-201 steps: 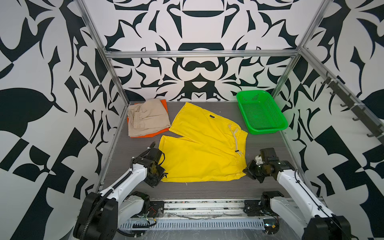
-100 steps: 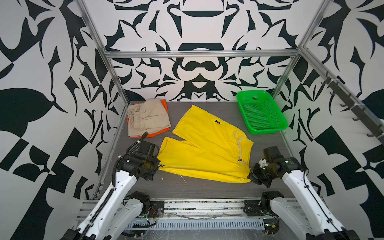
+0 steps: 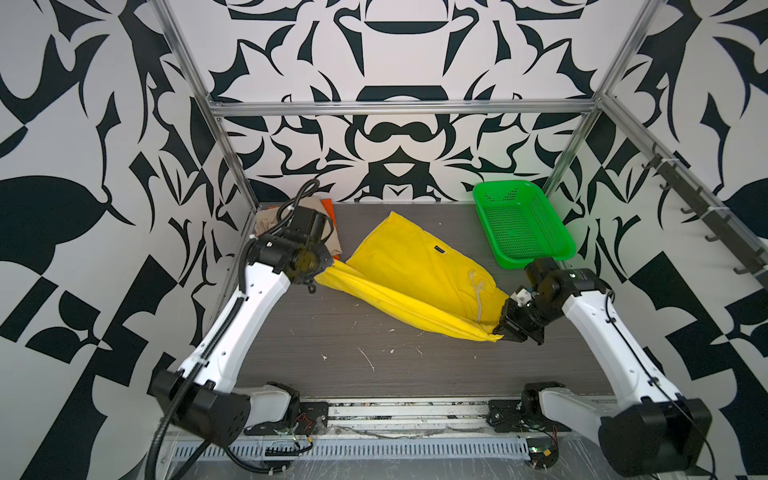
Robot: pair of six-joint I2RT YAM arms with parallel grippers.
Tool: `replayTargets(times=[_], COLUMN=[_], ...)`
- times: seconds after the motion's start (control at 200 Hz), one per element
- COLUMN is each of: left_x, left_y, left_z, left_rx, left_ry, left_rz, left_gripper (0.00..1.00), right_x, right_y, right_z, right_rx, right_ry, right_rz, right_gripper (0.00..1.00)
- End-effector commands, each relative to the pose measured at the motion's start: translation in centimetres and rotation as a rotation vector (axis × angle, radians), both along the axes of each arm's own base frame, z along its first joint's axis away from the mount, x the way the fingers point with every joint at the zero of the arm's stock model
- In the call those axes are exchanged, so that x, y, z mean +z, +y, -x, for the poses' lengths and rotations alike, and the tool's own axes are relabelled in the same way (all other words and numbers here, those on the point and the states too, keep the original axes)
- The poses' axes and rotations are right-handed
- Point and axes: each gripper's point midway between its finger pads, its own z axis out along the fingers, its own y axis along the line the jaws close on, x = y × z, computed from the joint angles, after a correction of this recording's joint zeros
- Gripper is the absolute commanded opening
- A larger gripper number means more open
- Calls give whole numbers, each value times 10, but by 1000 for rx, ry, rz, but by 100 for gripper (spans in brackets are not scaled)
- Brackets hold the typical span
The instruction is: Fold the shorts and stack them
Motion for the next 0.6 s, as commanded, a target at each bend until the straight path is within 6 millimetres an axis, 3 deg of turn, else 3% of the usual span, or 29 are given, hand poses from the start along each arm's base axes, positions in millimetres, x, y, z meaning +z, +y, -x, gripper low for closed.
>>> replayTargets(times=[0.0,0.225,0.59], left_x=[37,63,62], left_y=[12,-28,-73], left_z=[-45,-104,-175], left_rx=[-31,-141,-230], left_ry=[-142,-234,-310], left_rz=[-199,-236,-267], left_gripper=[0,0,0], right_x=[4,4,-10], right_y=[-20,-32,-47], right_z=[4,-16,-46], right_rx=[56,36,10], right_ry=[34,49,78], right_rz=[72,29,-14], right_gripper=[0,0,0])
